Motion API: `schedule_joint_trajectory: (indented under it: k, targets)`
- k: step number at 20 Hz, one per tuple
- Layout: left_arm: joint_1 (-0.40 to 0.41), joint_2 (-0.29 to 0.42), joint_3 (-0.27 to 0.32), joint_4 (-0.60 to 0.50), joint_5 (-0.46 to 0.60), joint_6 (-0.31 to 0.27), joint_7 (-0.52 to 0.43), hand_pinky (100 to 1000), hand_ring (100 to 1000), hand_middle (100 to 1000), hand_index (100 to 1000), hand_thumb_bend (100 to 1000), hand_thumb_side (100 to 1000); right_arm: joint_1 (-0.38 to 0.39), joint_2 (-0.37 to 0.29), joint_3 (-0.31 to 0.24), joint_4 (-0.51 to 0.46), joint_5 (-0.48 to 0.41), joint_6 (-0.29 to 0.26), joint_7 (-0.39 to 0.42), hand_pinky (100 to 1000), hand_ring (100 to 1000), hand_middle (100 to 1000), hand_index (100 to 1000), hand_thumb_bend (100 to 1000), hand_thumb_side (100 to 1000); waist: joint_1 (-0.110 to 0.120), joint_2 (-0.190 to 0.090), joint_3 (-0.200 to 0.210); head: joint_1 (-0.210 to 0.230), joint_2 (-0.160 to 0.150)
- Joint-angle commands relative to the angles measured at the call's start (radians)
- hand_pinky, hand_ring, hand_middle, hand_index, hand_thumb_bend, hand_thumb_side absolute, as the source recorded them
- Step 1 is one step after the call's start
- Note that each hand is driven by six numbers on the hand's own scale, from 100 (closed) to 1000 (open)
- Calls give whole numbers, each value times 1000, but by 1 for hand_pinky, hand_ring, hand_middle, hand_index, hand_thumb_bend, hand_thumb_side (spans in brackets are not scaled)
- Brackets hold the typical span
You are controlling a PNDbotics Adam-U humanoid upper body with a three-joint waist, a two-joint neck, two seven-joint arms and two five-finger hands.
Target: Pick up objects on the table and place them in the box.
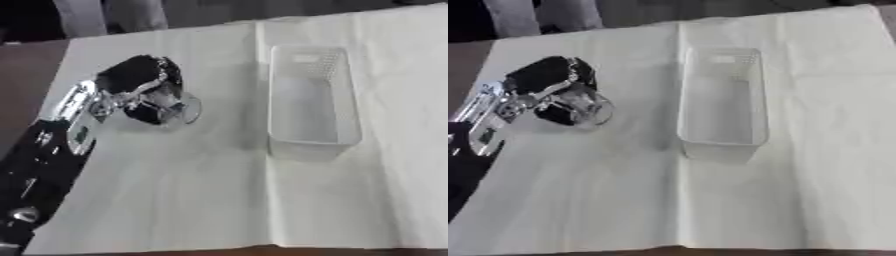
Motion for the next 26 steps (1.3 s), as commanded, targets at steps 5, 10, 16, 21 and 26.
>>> schedule_joint_trajectory:
  k: [5, 10, 16, 21, 26]
  targets:
    - [-40, 77, 21, -72, 259, 27, -109, 100, 100, 223, 420, 100, 412, -8, 0, -3, -5, 8, -330, 322, 756, 839, 914, 904, 100, 874, -8, -28, 3, -16, 0]
    - [-102, 100, -9, -84, 306, 4, -131, 100, 107, 234, 427, 100, 469, -6, 6, -1, -5, 12, -325, 312, 755, 838, 908, 904, 100, 873, -7, -36, -3, -15, 0]
    - [-192, 65, -41, -21, 286, -23, -144, 100, 114, 239, 430, 100, 484, -1, 16, 3, -8, 19, -310, 301, 755, 838, 906, 903, 100, 872, -5, -48, -12, -15, 0]
    - [-285, 48, -78, 34, 242, -63, -146, 100, 126, 253, 432, 100, 452, -2, 20, 9, -11, 21, -304, 295, 754, 836, 905, 904, 100, 870, 0, -54, -25, -11, 0]
    - [-369, 20, -103, 92, 189, -105, -118, 100, 135, 260, 431, 100, 436, 1, 22, 13, -12, 25, -298, 293, 754, 836, 905, 903, 100, 868, 6, -59, -46, -3, 0]
